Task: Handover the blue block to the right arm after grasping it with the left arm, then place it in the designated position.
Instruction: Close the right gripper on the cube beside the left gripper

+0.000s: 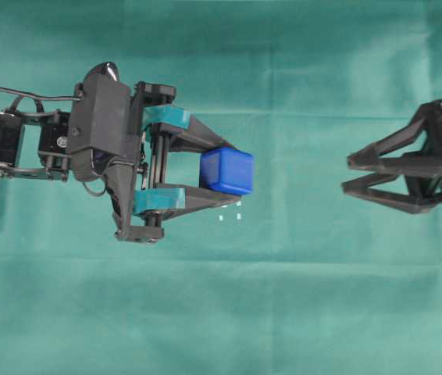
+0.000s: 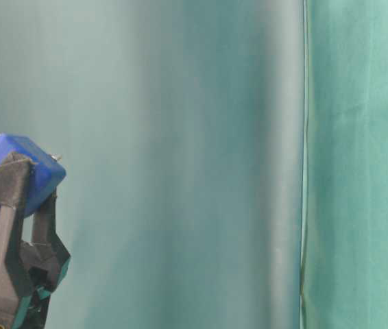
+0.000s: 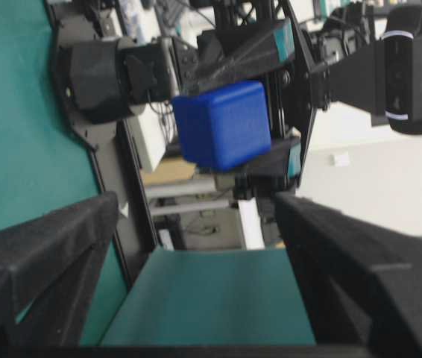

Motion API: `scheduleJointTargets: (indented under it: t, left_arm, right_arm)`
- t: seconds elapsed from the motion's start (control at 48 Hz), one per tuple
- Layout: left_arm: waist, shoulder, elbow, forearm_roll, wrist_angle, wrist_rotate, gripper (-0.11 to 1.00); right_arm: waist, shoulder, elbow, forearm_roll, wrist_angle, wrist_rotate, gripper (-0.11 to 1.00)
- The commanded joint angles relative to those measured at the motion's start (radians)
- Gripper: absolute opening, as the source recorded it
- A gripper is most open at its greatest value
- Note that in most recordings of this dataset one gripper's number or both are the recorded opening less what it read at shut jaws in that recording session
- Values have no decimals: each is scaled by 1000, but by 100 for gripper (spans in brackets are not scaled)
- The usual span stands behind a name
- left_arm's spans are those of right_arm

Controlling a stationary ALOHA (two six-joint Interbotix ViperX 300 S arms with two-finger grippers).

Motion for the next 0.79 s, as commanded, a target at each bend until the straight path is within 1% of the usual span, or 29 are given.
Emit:
scheduleJointTargets:
  t: [0.0,0.521,0.771]
  left_arm:
    - [-5,-20,-12,-2,-5,-2,47]
    - [-5,-20,-12,-2,-5,-2,47]
    - [-5,-20,-12,-2,-5,-2,47]
  right_arm:
    - [2,29,-48,-2,-21,2,93]
    - [2,245,-222,-3,-26,-5,93]
    - [2,347,-302,-5,-26,-46,93]
